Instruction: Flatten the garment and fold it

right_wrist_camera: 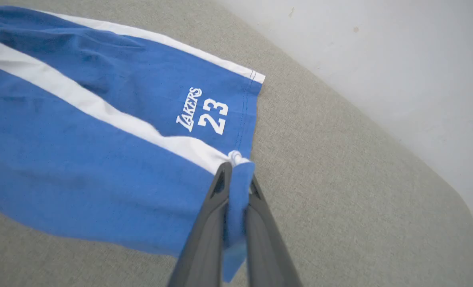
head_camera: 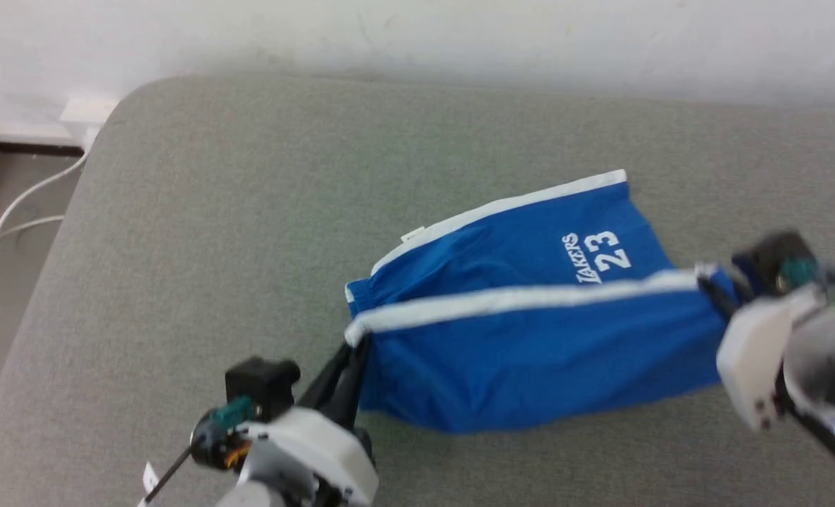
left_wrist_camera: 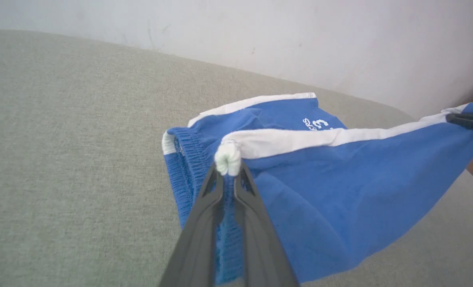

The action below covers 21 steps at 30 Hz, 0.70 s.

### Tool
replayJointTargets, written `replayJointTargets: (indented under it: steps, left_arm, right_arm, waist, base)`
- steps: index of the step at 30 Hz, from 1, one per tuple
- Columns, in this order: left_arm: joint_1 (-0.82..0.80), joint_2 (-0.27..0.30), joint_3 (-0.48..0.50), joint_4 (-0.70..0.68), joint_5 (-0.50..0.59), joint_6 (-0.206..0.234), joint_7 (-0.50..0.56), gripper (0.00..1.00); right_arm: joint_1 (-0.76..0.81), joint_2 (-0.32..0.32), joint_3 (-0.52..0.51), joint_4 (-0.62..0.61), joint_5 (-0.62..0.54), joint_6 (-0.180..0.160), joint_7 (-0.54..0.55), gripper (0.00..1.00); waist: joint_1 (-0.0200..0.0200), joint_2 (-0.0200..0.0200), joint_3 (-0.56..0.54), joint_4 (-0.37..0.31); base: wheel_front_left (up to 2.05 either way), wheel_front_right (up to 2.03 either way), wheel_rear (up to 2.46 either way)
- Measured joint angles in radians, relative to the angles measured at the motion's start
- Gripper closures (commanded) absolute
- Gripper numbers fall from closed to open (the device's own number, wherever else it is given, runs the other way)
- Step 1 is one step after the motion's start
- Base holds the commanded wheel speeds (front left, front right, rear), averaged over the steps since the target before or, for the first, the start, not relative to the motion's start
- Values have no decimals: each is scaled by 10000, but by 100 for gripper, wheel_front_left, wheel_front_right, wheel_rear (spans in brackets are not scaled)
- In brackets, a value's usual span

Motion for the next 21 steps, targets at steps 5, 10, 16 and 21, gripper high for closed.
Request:
replayJointTargets:
  steps: [5,10,16,21]
  left_arm:
    - [-957,-537,190,913,88,169,-259,100]
    - [-1763,-941,174,1680,79,176,-249,100]
    - [-2453,-1503,186,2151,-33,130,-382,100]
    - [-2816,-1781,136,2510,-119,-8,-443,100]
  right_arm:
    - [-2150,-25,690,1870,19,0,-571,100]
    - [-3884,-17,1473,3808,174,0,-974,100]
    - [-5732,-46,2345,5720,174,0,-1438,100]
    - [-6821,-31,2991,7056,234,0,-1523,100]
  waist:
    - [1,0,366,223]
    - [1,0,830,497]
    - [2,0,1510,824]
    - [2,0,2114,1072]
  base:
    - [0,0,0]
    - [0,0,0]
    - [0,0,0]
    - [0,0,0]
